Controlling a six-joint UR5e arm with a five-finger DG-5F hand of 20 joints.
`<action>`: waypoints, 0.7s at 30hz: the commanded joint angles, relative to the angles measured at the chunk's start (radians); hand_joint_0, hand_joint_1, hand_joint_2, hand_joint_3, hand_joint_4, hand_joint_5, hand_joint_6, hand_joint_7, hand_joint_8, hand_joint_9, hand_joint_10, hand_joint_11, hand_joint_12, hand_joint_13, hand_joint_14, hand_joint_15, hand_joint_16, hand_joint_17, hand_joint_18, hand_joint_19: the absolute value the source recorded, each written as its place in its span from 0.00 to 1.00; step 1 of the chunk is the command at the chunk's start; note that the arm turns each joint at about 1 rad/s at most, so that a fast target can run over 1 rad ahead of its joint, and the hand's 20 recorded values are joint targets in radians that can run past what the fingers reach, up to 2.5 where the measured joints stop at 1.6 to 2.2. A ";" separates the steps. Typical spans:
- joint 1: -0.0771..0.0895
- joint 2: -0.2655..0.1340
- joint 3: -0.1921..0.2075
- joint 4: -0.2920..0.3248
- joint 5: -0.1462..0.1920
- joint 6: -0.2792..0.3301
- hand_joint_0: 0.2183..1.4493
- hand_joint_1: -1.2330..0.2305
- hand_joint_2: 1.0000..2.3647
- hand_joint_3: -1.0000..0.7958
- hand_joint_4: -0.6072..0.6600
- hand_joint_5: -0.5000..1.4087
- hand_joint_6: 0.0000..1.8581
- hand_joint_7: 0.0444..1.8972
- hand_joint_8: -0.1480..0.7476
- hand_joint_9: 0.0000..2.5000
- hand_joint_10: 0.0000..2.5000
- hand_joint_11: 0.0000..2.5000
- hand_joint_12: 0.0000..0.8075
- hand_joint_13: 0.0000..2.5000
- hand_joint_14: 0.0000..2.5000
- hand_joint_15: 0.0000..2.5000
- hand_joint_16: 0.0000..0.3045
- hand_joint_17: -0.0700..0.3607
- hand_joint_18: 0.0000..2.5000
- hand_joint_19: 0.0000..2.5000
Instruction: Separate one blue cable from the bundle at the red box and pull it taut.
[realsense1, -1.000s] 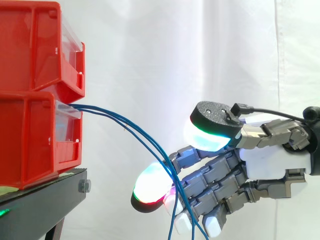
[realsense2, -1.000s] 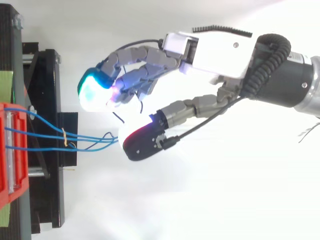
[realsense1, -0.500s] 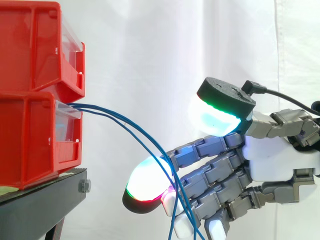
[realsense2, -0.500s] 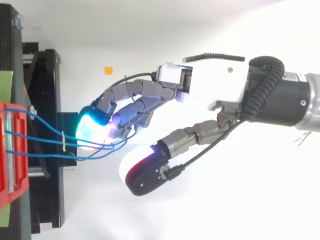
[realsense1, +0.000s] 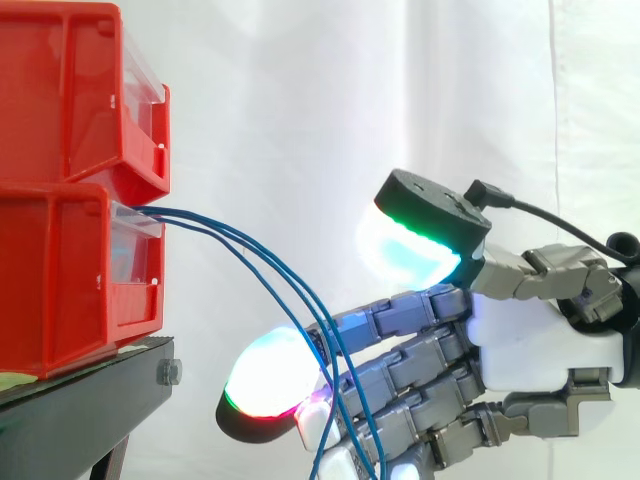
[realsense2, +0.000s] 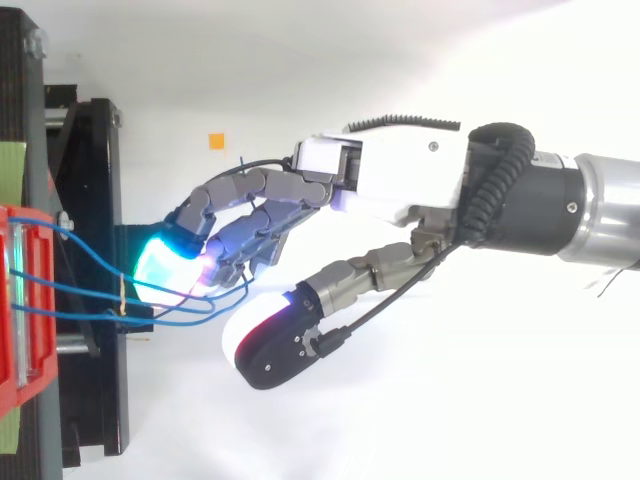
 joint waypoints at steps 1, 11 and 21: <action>0.000 0.000 0.007 0.007 -0.001 0.008 0.25 0.43 0.00 0.28 0.65 0.15 0.27 0.41 0.49 0.27 0.01 0.23 0.46 0.31 0.01 0.17 0.17 0.43 0.25 0.30; 0.001 0.000 0.031 0.007 -0.023 0.004 0.26 0.43 0.00 0.28 0.67 0.16 0.27 0.42 0.49 0.27 0.01 0.23 0.45 0.32 0.01 0.17 0.16 0.42 0.25 0.30; 0.010 0.000 0.039 0.007 -0.023 -0.004 0.26 0.42 0.00 0.28 0.69 0.17 0.27 0.46 0.49 0.28 0.01 0.23 0.45 0.32 0.01 0.18 0.16 0.42 0.25 0.30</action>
